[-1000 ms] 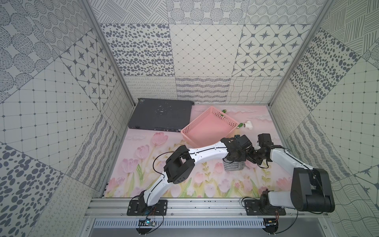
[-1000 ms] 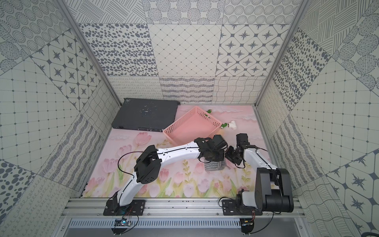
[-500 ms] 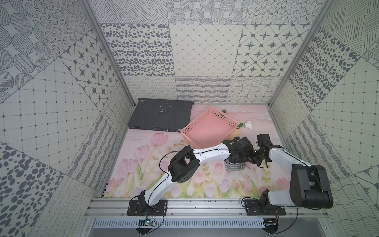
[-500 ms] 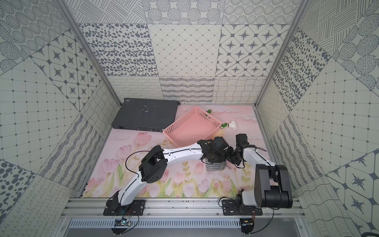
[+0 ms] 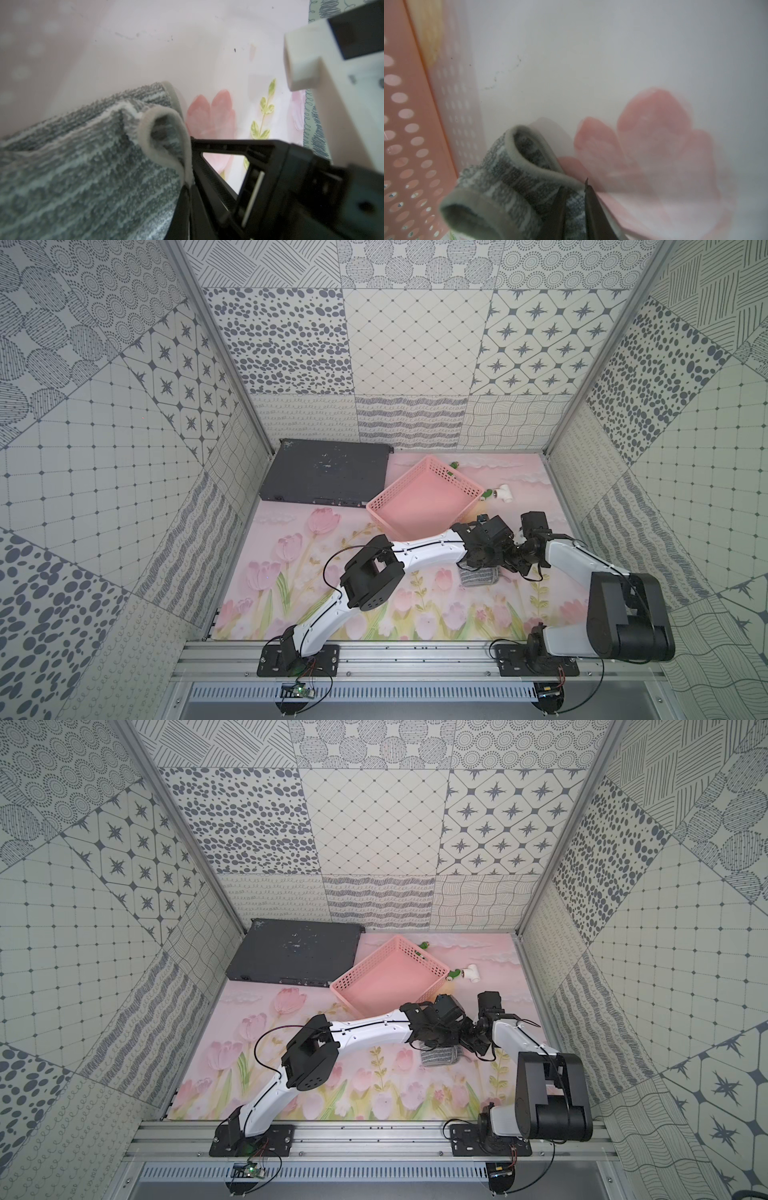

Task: Fold the square dishcloth
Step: Fold the cleaning item at the center of the board.

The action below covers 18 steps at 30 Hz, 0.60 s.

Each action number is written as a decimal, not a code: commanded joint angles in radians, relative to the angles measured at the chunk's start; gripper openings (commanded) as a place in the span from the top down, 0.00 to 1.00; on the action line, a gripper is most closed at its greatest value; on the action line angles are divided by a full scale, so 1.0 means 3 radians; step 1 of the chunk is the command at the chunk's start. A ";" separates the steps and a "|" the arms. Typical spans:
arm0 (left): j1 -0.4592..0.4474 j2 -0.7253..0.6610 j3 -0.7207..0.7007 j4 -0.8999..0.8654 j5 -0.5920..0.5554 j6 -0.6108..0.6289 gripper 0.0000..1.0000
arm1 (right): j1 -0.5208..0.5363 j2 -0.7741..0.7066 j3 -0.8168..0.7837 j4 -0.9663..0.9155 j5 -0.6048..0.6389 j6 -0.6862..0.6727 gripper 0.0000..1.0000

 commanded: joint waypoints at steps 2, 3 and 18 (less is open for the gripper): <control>0.0065 0.0032 -0.0037 0.0346 0.0020 -0.0072 0.96 | -0.0008 0.0039 0.0009 0.0053 0.0063 -0.0021 0.81; 0.0075 0.0041 -0.0050 0.0407 0.0062 -0.0081 0.96 | -0.0012 0.0027 0.0020 0.0051 0.0069 -0.0019 0.81; 0.0145 0.0037 -0.0361 0.1168 0.0490 -0.0171 0.66 | -0.0007 -0.0262 0.0305 -0.0353 0.0559 -0.0093 0.75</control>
